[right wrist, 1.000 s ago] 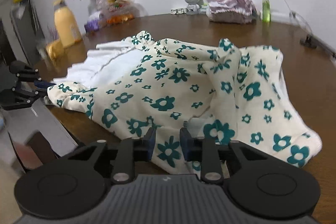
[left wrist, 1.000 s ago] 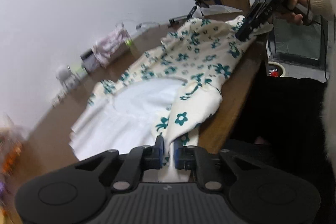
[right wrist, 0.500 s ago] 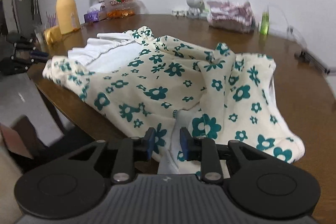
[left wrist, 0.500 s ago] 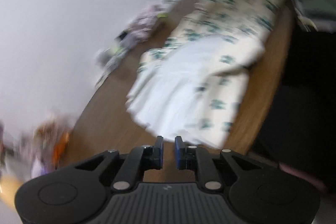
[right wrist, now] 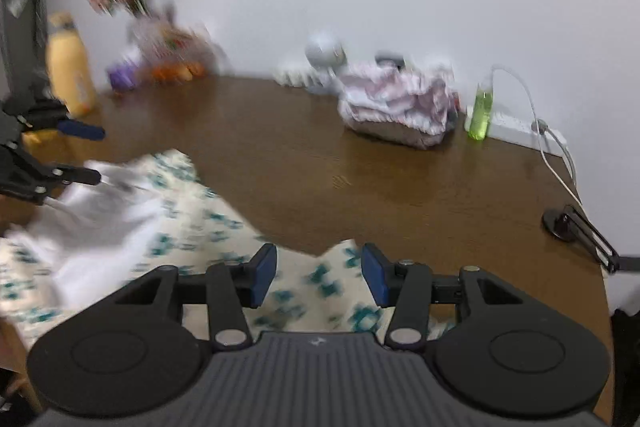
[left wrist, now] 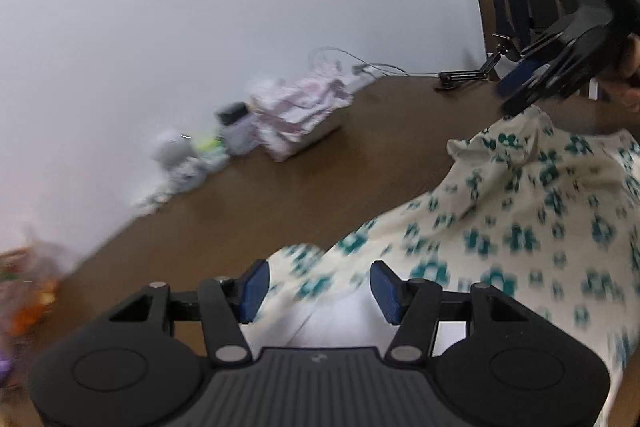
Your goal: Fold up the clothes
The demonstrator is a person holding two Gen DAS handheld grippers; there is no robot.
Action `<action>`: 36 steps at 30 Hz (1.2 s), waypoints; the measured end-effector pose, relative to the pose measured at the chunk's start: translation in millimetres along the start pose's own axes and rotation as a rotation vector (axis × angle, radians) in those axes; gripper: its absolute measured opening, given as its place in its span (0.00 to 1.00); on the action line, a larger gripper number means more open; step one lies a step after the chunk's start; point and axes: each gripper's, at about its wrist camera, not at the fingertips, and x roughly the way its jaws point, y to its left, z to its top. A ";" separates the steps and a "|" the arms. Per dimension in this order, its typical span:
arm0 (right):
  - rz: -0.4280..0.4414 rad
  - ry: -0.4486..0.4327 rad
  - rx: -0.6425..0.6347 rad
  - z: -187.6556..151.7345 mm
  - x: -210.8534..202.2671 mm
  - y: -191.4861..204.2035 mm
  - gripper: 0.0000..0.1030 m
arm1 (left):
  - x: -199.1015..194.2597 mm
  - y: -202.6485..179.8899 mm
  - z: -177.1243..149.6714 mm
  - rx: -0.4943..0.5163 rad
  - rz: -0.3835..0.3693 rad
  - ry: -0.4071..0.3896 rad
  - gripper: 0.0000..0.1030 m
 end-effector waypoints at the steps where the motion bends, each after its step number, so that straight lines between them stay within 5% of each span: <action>1: -0.002 0.024 0.002 3.4 14.9 -2.8 0.46 | 14.8 -1.7 4.5 0.000 -0.019 0.014 0.54; 4: 0.028 0.086 0.022 1.9 50.3 -8.5 0.37 | 58.7 -13.6 8.0 0.065 -0.013 0.058 0.54; 5: 0.015 0.104 0.031 -2.3 56.1 -9.9 0.28 | 68.9 -16.8 3.3 0.067 0.002 0.070 0.52; 6: -0.004 0.118 0.038 -6.5 60.3 -11.6 0.03 | 76.2 -14.1 3.2 0.044 0.001 0.081 0.52; 12: -0.185 0.038 0.019 -23.2 37.0 -14.8 0.02 | 94.6 3.3 -3.9 -0.083 0.018 0.141 0.52; 19: -0.377 -0.059 -0.037 -37.3 5.0 -11.4 0.02 | 86.0 3.9 -3.8 -0.099 0.039 0.131 0.52; 22: -0.408 -0.095 -0.050 -28.8 -10.7 -3.2 0.15 | 59.1 7.0 -1.2 -0.128 0.039 0.096 0.53; 25: -0.195 -0.142 0.038 -18.7 -39.1 -1.4 0.19 | 26.6 6.6 2.6 -0.159 -0.038 0.057 0.61; 28: 0.043 -0.072 0.138 -15.6 -31.0 3.4 0.19 | 24.4 -7.1 4.2 -0.200 -0.154 0.076 0.65; 35: -0.027 0.123 0.088 -41.0 15.9 20.1 0.22 | 31.3 -41.9 -7.5 -0.226 -0.235 0.157 0.61; 36: -0.025 0.138 0.086 -43.6 18.9 19.5 0.15 | 28.9 -43.7 -10.5 -0.225 -0.244 0.160 0.61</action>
